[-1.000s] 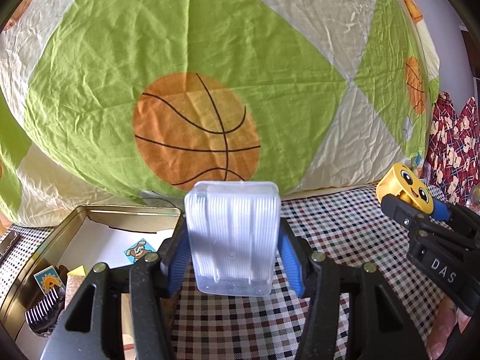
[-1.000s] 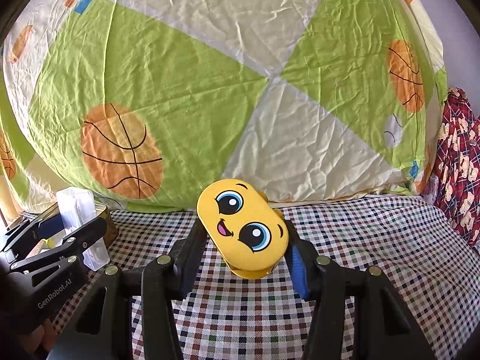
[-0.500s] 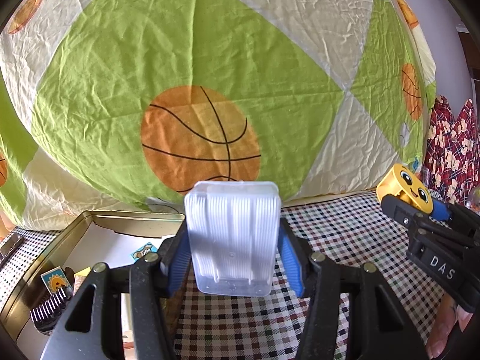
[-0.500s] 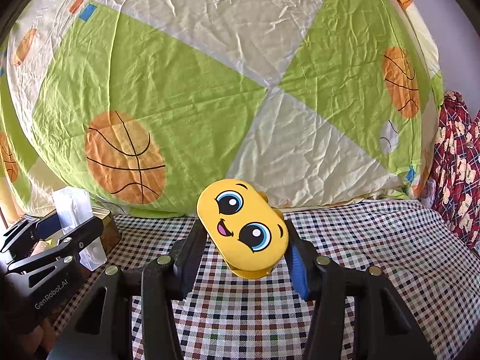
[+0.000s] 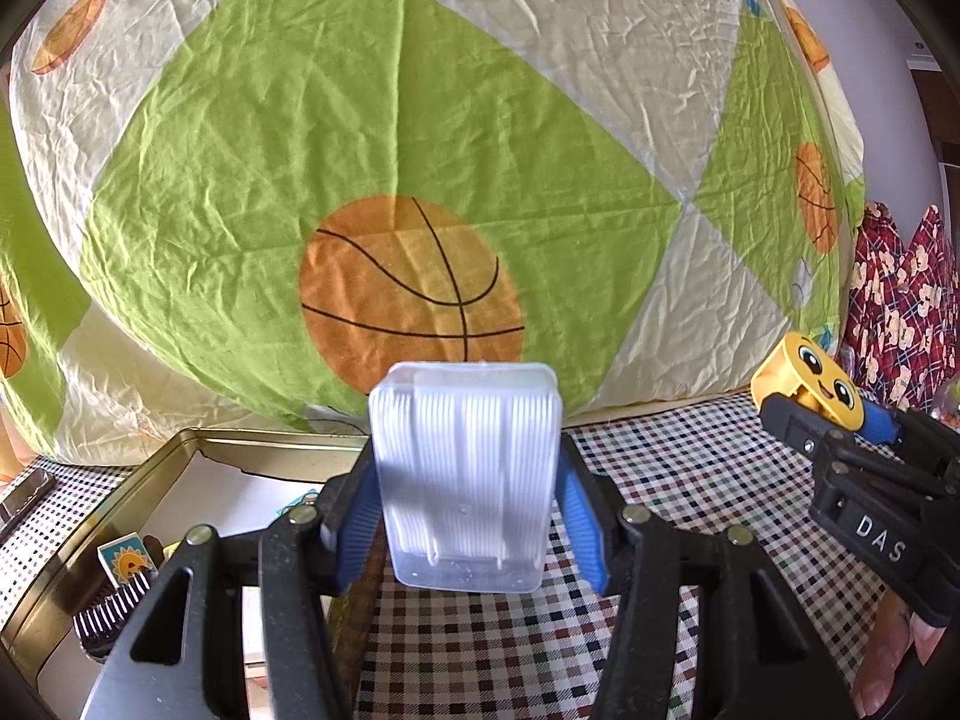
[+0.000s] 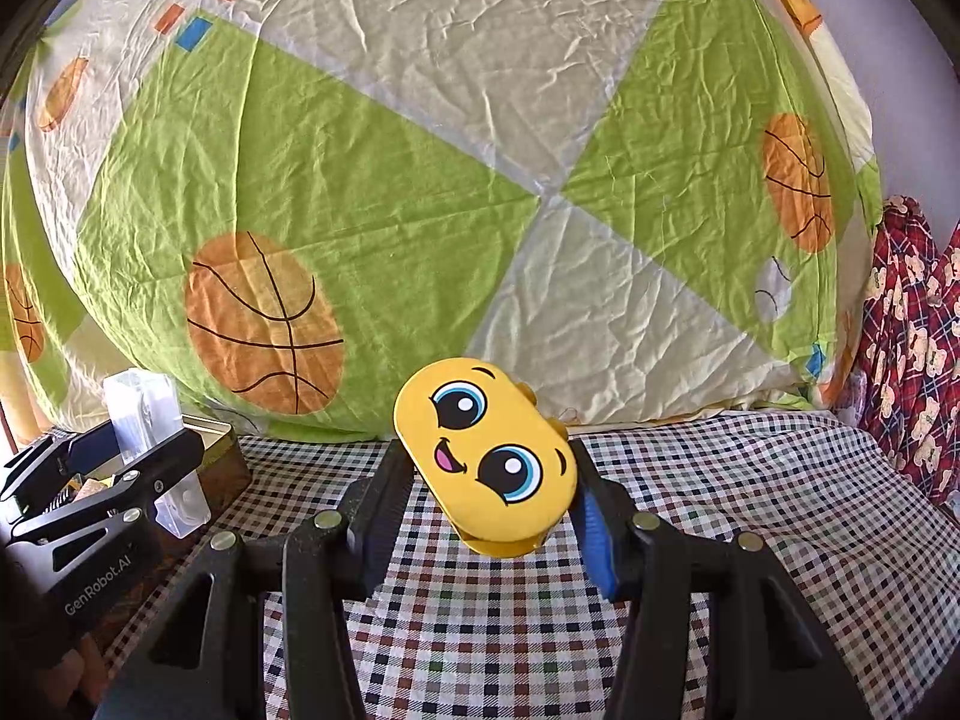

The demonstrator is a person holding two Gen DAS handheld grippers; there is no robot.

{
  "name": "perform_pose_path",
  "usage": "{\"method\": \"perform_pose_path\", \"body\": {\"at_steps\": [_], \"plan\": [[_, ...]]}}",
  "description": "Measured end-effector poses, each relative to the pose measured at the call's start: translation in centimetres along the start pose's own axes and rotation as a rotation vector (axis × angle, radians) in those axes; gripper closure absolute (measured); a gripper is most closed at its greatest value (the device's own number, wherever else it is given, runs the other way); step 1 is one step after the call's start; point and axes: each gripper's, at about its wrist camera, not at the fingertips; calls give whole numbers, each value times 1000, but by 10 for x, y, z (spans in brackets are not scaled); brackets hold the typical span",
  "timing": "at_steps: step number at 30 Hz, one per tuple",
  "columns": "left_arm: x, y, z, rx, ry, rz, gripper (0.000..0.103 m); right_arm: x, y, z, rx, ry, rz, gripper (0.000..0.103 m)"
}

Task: Organize rigid objects
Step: 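Carry the clear box toward the tin while the right gripper carries the yellow brick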

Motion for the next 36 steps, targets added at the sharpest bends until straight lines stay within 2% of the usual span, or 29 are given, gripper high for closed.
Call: {"method": "perform_pose_path", "body": {"at_steps": [20,28,36], "plan": [[7,-5,-21,-37,-4,-15,49,6,-2,-17,-21,13,-3,50],[12,-8,-27,-13,-24,-30,49,11,-6,-22,7,53,13,50],[17,-10,-30,44,-57,-47,49,22,-10,-27,36,103,20,50]]}}
Point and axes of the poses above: each gripper's, at about its wrist camera, not at the fingertips, and z roughly the way its jaws point, x to its left, y to its top, and after that the axes turned 1 degree about -x, right-handed
